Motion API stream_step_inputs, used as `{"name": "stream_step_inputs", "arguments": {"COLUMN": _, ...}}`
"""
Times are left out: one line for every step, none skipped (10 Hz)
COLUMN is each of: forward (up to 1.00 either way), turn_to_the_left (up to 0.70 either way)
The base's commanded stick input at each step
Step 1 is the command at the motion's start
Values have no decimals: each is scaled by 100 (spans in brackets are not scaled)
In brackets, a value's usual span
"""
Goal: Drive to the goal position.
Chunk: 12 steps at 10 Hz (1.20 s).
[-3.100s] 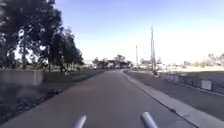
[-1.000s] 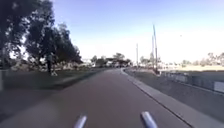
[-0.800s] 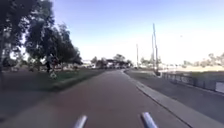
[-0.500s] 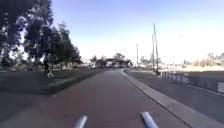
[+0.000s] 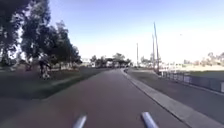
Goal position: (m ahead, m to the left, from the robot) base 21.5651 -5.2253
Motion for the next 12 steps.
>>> {"name": "stream_step_inputs", "arguments": {"forward": 98, "turn_to_the_left": 0}}
{"name": "stream_step_inputs", "arguments": {"forward": 98, "turn_to_the_left": 0}}
{"name": "stream_step_inputs", "arguments": {"forward": 98, "turn_to_the_left": 0}}
{"name": "stream_step_inputs", "arguments": {"forward": 98, "turn_to_the_left": 0}}
{"name": "stream_step_inputs", "arguments": {"forward": 98, "turn_to_the_left": 0}}
{"name": "stream_step_inputs", "arguments": {"forward": 98, "turn_to_the_left": 0}}
{"name": "stream_step_inputs", "arguments": {"forward": 98, "turn_to_the_left": 0}}
{"name": "stream_step_inputs", "arguments": {"forward": 98, "turn_to_the_left": 0}}
{"name": "stream_step_inputs", "arguments": {"forward": 98, "turn_to_the_left": 0}}
{"name": "stream_step_inputs", "arguments": {"forward": 98, "turn_to_the_left": 0}}
{"name": "stream_step_inputs", "arguments": {"forward": 98, "turn_to_the_left": 0}}
{"name": "stream_step_inputs", "arguments": {"forward": 98, "turn_to_the_left": 0}}
